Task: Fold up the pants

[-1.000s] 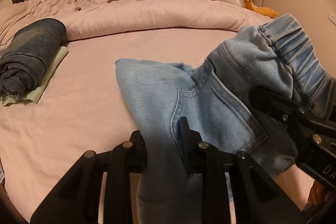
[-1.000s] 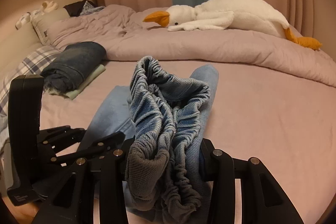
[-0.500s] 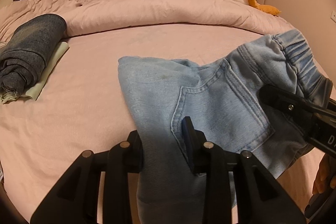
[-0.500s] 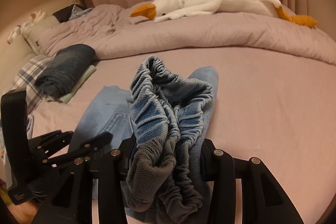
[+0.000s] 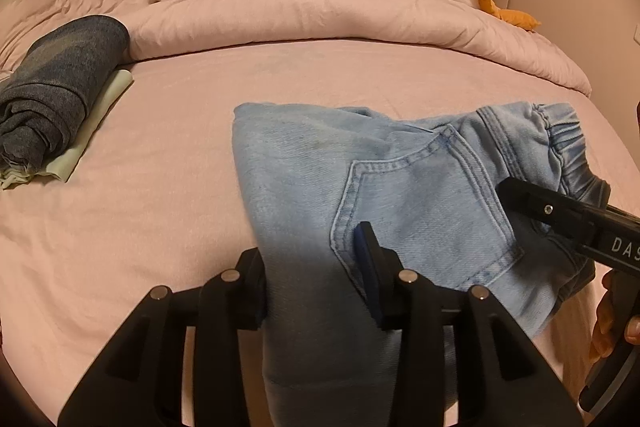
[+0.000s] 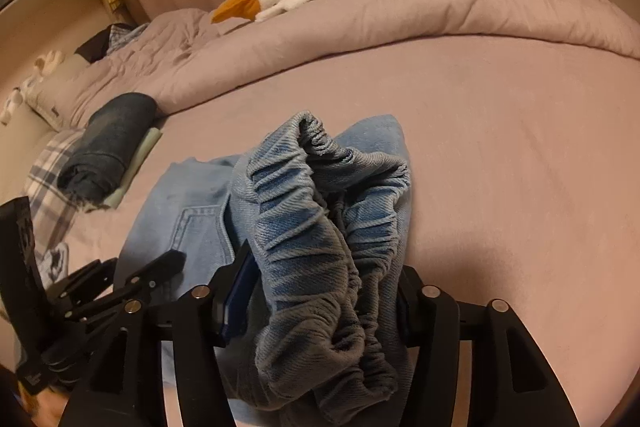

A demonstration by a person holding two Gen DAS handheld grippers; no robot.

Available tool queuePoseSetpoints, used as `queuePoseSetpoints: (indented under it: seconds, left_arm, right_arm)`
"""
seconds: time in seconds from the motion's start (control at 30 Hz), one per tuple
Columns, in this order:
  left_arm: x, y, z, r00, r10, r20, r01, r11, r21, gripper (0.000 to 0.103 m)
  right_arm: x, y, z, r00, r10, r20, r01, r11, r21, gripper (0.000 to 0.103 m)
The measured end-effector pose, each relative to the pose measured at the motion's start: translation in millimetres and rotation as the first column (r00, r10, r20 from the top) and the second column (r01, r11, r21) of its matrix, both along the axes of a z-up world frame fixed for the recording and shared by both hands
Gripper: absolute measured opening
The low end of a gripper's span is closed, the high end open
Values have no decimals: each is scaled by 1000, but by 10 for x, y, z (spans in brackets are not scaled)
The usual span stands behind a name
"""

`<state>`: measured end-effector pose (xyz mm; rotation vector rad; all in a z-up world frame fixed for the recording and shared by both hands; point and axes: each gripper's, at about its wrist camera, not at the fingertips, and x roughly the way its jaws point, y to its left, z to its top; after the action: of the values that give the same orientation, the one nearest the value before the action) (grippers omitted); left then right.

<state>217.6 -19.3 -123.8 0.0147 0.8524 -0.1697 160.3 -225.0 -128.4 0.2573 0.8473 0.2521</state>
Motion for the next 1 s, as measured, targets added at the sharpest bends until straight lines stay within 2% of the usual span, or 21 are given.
queuePoseSetpoints:
  seconds: [0.07, 0.2, 0.4, 0.47, 0.53, 0.7, 1.0]
  left_arm:
    - [-4, -2, -4, 1000, 1, 1, -1, 1000, 4, 41]
    - [5, 42, -19, 1000, 16, 0, -16, 1000, 6, 52]
    - [1, 73, -31, 1000, 18, -5, -18, 1000, -7, 55]
    - [0, 77, -31, 1000, 21, -6, -21, 1000, -5, 58]
    - [-3, 85, -38, 1000, 28, -5, -28, 1000, 0, 65]
    - [-5, 126, -52, 999, 33, -9, -33, 999, -8, 69]
    - [-9, 224, -82, 998, 64, -20, -64, 998, -11, 89]
  right_arm:
    - [17, -17, -16, 1000, -3, -8, 3, 1000, 5, 59]
    - [40, -54, -42, 1000, -8, -23, 9, 1000, 21, 62]
    - [48, -120, -89, 999, -21, -46, 24, 998, 62, 65]
    - [50, -130, -97, 998, -23, -51, 27, 997, 70, 66]
    - [56, -152, -108, 998, -24, -58, 29, 996, 83, 66]
    - [61, -174, -119, 997, -26, -70, 33, 994, 102, 66]
    - [70, -192, -91, 995, -27, -94, 37, 994, 99, 66]
